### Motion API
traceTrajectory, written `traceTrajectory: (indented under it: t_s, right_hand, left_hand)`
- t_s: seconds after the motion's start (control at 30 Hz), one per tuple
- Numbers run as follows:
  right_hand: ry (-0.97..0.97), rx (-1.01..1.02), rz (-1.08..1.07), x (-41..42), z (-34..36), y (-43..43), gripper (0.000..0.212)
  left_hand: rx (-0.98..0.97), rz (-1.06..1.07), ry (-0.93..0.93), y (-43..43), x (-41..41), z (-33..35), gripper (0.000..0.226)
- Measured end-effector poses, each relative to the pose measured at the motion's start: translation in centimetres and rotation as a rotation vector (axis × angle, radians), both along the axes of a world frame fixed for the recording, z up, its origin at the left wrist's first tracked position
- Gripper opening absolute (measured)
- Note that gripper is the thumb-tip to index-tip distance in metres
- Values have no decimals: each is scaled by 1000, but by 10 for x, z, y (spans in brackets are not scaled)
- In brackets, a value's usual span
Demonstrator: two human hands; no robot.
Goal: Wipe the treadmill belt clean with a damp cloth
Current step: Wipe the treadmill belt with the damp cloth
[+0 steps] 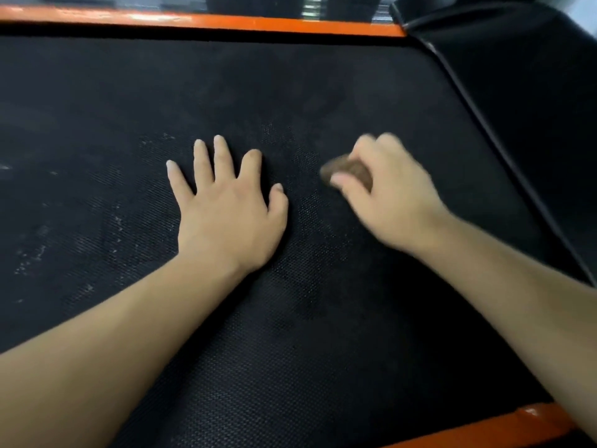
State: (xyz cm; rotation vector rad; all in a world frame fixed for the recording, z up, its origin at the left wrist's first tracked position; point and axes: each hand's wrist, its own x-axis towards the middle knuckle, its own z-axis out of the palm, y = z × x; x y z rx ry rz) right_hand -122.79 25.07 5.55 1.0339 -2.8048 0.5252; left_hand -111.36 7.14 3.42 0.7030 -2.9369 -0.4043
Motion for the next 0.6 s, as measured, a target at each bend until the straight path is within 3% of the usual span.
traceTrajectory:
  t_s: [0.1,0.3,0.5,0.6]
  right_hand:
    - [-58,-32,168,15,3,5,27]
    - [0,-27,-175,-94,6,-34,27]
    - [-4,13,150,-46,-1,-29,28]
    - [60,15,-1,-104,3,-35,29]
  left_hand:
    - [-15,6,2,2,0,-1,54]
    - [-33,9,0,2,-1,-1,59]
    - [-27,10,-29,2,-2,2,60]
    - [-20,5,-26,3,-3,2,60]
